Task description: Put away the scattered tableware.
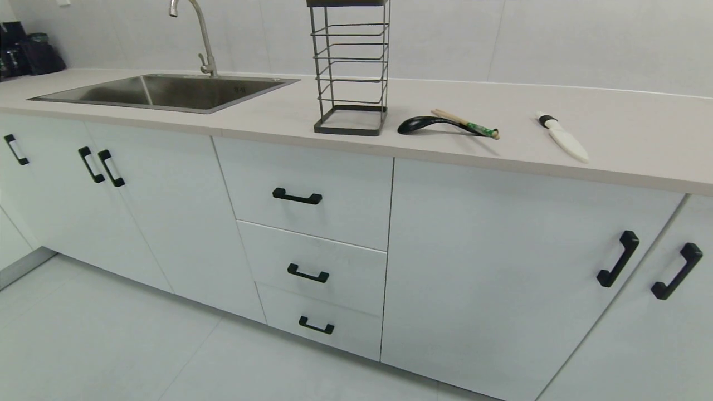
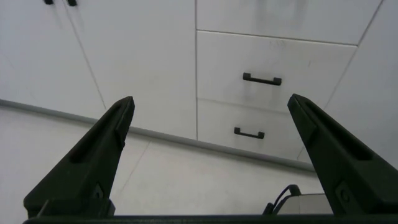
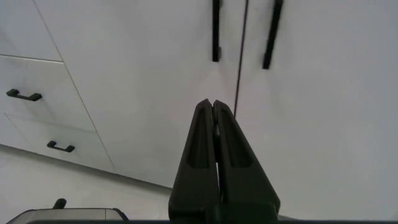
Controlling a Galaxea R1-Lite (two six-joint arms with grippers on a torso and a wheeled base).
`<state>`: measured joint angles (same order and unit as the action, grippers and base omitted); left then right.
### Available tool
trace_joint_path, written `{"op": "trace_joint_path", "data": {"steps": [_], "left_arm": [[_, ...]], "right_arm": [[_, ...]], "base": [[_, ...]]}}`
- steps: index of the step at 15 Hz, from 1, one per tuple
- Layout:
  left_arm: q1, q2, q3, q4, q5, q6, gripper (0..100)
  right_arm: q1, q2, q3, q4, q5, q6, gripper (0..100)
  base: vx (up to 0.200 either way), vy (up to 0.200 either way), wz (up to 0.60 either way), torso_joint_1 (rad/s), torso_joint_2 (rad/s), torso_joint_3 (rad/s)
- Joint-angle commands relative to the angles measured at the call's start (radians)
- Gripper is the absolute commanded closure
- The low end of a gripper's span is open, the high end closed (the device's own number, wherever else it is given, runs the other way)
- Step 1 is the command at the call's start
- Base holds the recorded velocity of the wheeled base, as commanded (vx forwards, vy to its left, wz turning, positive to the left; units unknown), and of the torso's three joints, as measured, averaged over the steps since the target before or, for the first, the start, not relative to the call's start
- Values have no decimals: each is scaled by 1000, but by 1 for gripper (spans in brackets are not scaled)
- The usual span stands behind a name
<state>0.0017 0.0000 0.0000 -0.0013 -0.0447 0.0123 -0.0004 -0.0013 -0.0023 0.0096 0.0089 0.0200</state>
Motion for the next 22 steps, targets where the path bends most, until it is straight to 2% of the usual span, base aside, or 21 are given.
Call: {"op": "trace_joint_path", "data": {"steps": [1,4,6,7,8,9,12,13,14,15,17,18,19,22], "left_arm": [[0,2,0,0,0,0,0],[0,2,0,0,-9,0,0],[0,2,-11,-26,-38,0,0],[4,25,-127,-132,-47,-26,0],[8,132,-276,-169,-52,-46,0],[3,172,-341,-166,-53,-45,0],[-68,288,-350,-141,-58,-49,0],[-111,379,-342,-141,-58,-49,0],[-124,410,-341,-141,-60,-49,0],[-163,491,-339,-135,-77,-48,0],[-184,615,-347,-137,-103,-45,0],[-184,649,-347,-137,-115,-38,0],[-184,715,-341,-135,-141,-18,0],[-184,857,-341,-141,-155,83,0]], "right_arm": [[0,1,-1,-2,0,0,100],[0,1,-1,-2,0,0,100],[0,1,1,-2,0,0,100],[0,1,-1,-2,0,0,100],[0,1,1,-2,0,0,100],[0,1,-1,-2,0,0,100],[0,1,-1,-2,0,0,100],[0,1,-1,-2,0,0,100],[0,1,-1,-2,0,0,100],[0,1,1,-2,0,0,100],[0,1,-1,-2,0,0,100],[0,1,-1,-2,0,0,100],[0,1,-1,-2,0,0,100],[0,1,-1,-2,0,0,100]], "base": [[0,0,0,0,0,0],[0,0,0,0,0,0],[0,0,0,0,0,0],[0,0,0,0,0,0],[0,0,0,0,0,0],[0,0,0,0,0,0],[0,0,0,0,0,0],[0,0,0,0,0,0],[0,0,0,0,0,0],[0,0,0,0,0,0],[0,0,0,0,0,0],[0,0,0,0,0,0],[0,0,0,0,0,0],[0,0,0,0,0,0]]}}
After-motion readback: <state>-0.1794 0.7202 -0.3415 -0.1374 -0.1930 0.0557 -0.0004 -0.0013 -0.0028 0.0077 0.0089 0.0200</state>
